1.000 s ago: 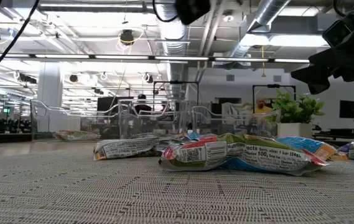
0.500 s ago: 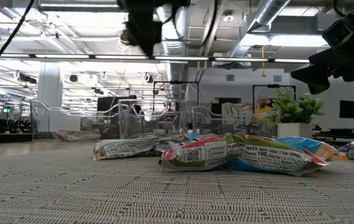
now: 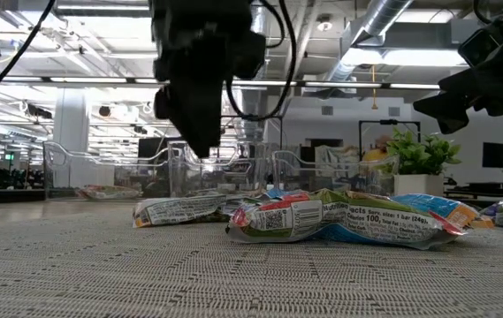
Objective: Pick and place Granola Bars by type
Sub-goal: Put the left yellow granola bar into the right transparent bin
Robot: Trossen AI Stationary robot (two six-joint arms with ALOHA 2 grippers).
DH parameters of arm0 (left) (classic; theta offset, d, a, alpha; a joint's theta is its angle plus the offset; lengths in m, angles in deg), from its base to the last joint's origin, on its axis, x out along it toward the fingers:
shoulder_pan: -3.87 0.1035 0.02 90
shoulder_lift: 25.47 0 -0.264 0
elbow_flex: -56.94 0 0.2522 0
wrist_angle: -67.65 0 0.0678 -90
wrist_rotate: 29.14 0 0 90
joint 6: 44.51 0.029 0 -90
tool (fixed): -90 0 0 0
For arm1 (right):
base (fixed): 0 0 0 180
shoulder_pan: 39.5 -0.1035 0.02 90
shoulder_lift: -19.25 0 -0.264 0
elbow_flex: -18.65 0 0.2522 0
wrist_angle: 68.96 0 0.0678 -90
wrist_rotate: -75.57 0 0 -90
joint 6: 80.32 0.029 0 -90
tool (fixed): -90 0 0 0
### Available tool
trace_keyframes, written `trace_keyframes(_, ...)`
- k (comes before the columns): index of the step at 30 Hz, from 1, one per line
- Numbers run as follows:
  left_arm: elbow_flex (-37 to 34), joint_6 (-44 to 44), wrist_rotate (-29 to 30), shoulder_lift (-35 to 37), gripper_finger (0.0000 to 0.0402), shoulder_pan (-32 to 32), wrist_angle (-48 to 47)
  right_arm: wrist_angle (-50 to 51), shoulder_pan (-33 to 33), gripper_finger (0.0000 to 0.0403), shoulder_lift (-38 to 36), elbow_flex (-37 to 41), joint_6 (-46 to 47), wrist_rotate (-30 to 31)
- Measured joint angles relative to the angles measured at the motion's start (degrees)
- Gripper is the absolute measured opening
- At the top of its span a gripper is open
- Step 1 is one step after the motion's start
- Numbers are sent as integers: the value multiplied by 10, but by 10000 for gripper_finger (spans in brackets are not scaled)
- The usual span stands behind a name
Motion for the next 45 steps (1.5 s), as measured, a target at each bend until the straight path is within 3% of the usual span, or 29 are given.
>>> trace_keyframes(13,-71,-26,39,0,166,-17,68,0,0,240,0,0,0,0)
trace_keyframes(27,-80,-45,51,-1,166,-34,101,0,0,240,0,0,0,0)
trace_keyframes(34,-80,-45,27,-46,166,-35,134,0,0,240,0,0,0,0)
trace_keyframes(38,-80,-44,47,-49,165,-34,133,-1,0,240,-1,0,0,0)
trace_keyframes(45,-80,-42,54,-49,114,-33,128,0,0,240,-1,0,0,0)
